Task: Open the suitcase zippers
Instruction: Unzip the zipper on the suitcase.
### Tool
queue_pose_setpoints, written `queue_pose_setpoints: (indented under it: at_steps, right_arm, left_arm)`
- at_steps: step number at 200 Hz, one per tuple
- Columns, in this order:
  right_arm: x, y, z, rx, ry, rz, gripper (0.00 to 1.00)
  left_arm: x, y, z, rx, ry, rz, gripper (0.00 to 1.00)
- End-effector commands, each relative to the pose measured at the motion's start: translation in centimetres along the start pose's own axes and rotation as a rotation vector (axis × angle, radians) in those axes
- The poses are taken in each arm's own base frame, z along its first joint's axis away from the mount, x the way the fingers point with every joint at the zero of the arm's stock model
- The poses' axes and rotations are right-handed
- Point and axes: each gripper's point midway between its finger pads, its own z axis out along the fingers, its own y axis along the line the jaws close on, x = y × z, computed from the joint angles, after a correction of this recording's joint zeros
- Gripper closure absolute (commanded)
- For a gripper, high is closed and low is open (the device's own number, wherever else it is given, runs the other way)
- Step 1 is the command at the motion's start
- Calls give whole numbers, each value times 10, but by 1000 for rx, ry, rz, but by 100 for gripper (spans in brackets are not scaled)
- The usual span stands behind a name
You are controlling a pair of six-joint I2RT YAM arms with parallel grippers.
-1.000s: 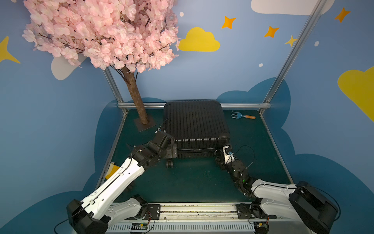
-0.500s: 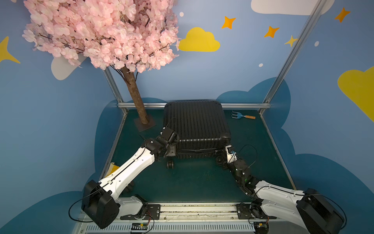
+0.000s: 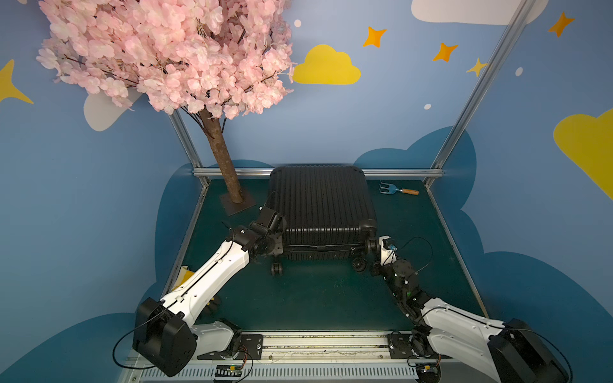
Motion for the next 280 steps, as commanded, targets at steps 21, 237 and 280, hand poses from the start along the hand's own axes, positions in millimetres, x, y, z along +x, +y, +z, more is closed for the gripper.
queue_pose_setpoints:
  at_steps: [21,237,280]
  right_arm:
    - [-35,-32,0,98,-139,90,100]
    - [-14,-9,2,-31,3,194,100]
    - [-15,-14,0,-7,-3,207,100]
  left_arm:
    - [-26,73,8,-320,-68,-105,60]
    - [36,-298,-73,259,-16,270,2]
    - [44,-309,-44,201,29,214,9]
